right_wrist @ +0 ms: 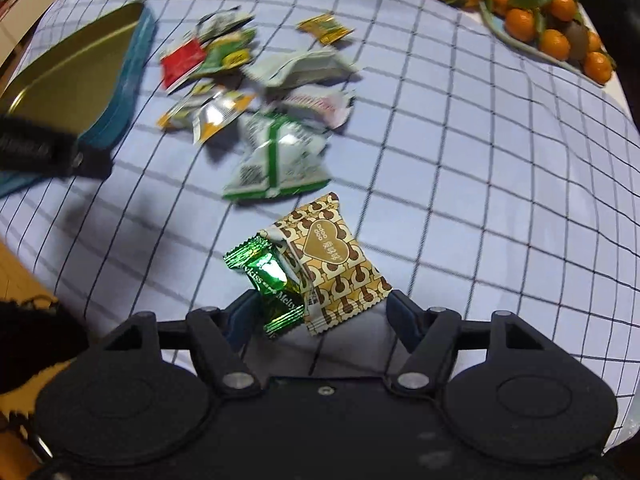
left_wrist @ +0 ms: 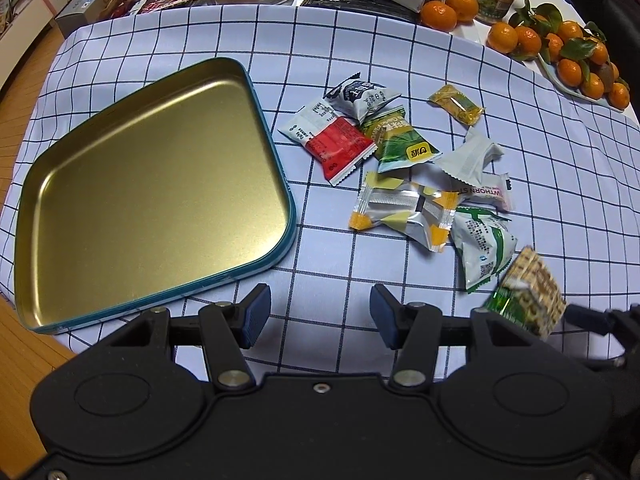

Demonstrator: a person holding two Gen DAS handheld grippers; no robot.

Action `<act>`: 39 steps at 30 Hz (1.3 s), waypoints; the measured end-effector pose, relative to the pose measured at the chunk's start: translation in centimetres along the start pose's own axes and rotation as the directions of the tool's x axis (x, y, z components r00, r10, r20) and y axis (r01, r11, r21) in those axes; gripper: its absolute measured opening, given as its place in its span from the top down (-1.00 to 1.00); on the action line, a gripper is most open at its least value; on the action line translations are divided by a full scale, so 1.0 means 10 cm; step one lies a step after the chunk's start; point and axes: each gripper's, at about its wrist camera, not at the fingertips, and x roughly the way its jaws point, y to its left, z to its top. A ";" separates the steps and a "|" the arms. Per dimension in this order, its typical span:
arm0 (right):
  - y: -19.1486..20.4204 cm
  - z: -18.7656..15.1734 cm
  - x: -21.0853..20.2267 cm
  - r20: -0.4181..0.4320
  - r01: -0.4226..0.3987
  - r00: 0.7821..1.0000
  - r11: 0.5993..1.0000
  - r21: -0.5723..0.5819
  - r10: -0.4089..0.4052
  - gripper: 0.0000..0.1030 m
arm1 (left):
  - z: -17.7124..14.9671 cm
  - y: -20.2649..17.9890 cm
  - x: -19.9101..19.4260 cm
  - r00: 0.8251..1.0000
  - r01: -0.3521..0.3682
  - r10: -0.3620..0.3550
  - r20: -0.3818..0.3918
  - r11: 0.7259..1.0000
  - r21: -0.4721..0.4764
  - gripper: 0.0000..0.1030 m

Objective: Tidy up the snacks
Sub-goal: 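Lower the right gripper onto the brown heart-print candy and close it, then grasp the white-green wrapped candy with the left gripper while the right gripper lifts the brown candy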

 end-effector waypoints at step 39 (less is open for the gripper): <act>-0.31 0.36 0.12 0.035 0.045 0.998 0.966 0.254 -0.056 -0.06 | 0.18 -0.21 0.13 0.992 0.117 -0.118 -0.034 0.993 -0.026 -0.15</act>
